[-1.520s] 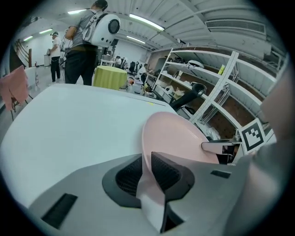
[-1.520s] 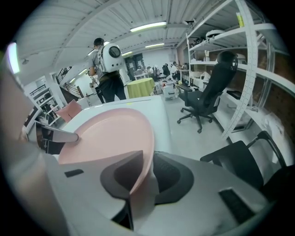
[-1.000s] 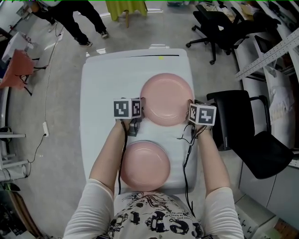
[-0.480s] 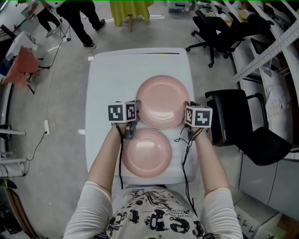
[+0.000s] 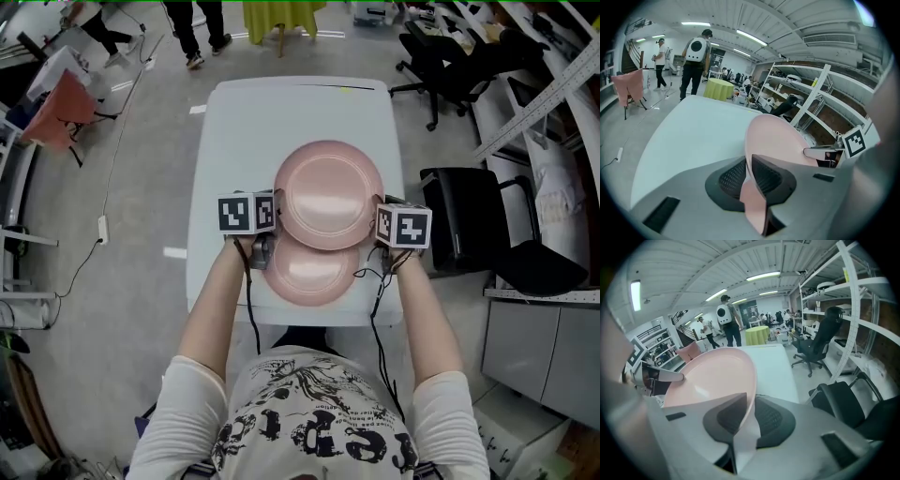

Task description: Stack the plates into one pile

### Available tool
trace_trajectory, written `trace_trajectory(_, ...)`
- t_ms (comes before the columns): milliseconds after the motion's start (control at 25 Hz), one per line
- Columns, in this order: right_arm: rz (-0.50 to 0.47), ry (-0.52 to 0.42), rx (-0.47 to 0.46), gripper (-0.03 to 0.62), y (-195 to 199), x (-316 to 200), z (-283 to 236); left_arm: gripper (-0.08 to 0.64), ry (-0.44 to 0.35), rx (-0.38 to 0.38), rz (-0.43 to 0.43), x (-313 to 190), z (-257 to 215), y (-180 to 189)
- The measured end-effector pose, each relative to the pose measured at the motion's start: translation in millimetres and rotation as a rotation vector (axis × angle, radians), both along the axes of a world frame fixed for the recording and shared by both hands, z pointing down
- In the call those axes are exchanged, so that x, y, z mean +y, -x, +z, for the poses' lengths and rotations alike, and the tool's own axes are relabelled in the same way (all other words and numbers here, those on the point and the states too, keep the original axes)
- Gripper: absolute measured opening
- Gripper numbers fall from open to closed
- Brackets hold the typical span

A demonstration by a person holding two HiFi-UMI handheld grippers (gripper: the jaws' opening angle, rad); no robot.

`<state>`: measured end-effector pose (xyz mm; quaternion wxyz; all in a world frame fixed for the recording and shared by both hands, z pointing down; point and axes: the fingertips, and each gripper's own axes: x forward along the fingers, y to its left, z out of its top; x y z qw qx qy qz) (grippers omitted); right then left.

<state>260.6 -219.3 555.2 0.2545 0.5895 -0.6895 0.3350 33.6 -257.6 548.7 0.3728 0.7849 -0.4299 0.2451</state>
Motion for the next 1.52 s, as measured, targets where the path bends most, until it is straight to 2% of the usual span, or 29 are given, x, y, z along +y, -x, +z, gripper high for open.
trace_trajectory(480, -0.048, 0.046, 0.001, 0.061, 44, 103, 19, 0.046, 0.039, -0.047, -0.030, 109, 22, 45)
trace_trajectory(920, -0.084, 0.093, 0.009, 0.061, 62, 135, 41, 0.031, 0.084, -0.059, -0.132, 147, 52, 66)
trace_trajectory(1160, -0.080, 0.112, -0.014, 0.061, 67, 141, 56, 0.044, 0.037, -0.146, -0.163, 150, 62, 73)
trace_trajectory(1400, -0.053, 0.098, 0.015, 0.061, 66, 140, 60, 0.051, 0.022, -0.242, -0.120, 153, 75, 75)
trace_trajectory(1520, -0.037, 0.087, 0.034, 0.060, 62, 139, 59, 0.052, 0.006, -0.259, -0.115, 152, 75, 74)
